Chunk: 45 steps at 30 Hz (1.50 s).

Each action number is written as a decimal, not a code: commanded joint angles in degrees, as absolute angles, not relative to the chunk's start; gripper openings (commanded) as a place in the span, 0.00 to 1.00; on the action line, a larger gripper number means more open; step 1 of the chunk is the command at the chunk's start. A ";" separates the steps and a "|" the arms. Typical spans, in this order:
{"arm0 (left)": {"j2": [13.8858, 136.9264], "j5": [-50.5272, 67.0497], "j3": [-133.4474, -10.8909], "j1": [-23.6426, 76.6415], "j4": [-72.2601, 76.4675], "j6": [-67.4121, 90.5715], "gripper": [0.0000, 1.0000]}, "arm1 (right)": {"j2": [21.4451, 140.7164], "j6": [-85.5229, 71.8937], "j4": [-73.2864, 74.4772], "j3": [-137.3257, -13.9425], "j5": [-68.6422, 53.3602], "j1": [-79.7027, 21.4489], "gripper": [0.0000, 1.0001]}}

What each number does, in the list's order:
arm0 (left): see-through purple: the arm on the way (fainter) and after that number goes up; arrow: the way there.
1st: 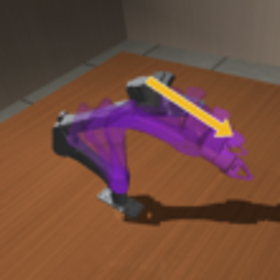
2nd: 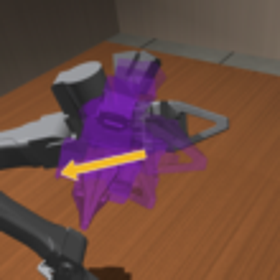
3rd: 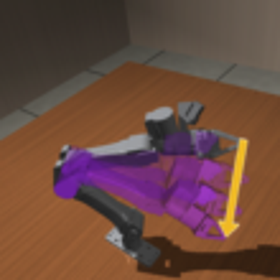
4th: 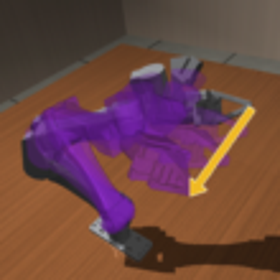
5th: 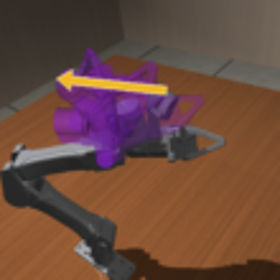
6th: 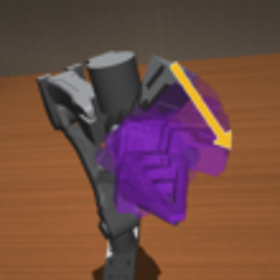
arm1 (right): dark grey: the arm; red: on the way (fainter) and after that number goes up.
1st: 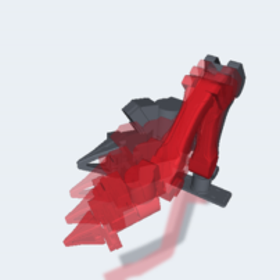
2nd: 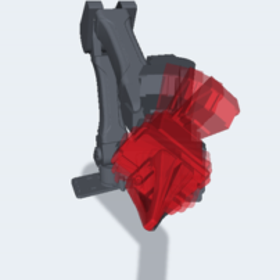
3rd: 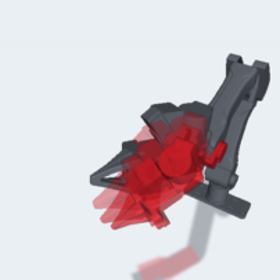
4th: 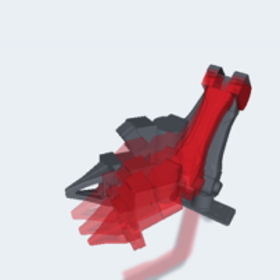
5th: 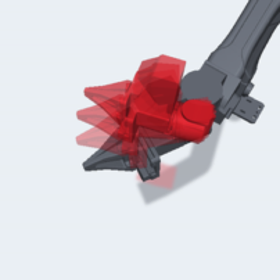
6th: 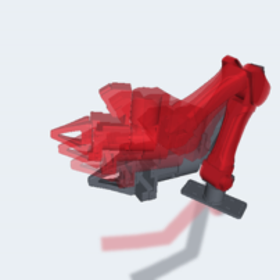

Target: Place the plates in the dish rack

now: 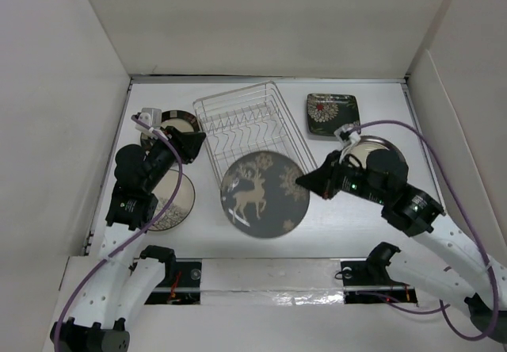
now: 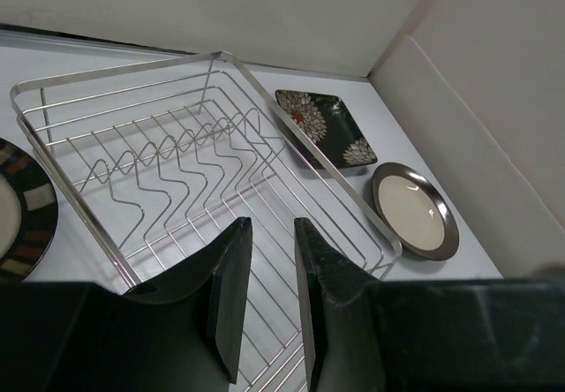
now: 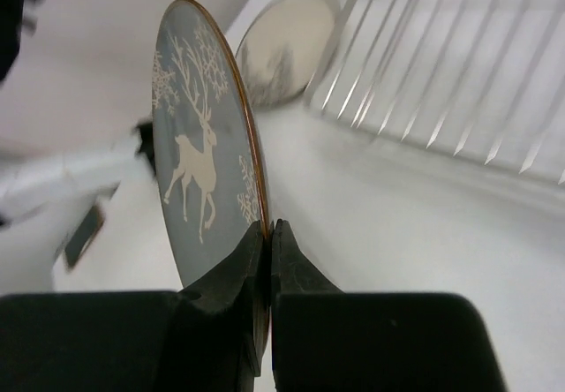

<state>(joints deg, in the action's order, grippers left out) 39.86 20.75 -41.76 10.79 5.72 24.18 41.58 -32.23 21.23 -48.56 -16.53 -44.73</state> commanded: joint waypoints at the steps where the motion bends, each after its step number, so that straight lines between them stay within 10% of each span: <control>1: 38.32 20.22 -43.77 10.63 6.95 23.03 0.23 | 45.06 -28.75 9.05 -56.15 -1.88 -38.25 0.00; 12: 39.64 20.74 -43.59 12.21 6.86 22.94 0.23 | 68.10 -20.57 -10.19 -69.86 10.35 -22.86 0.00; 45: 40.95 22.59 -43.68 12.74 6.94 22.94 0.23 | 98.44 10.10 -12.65 -92.28 39.10 -36.21 0.00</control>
<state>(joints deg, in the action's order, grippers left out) 41.69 22.46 -41.76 12.53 4.86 23.79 100.62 7.35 -0.73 -86.98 32.53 -36.16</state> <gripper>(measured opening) 0.229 0.040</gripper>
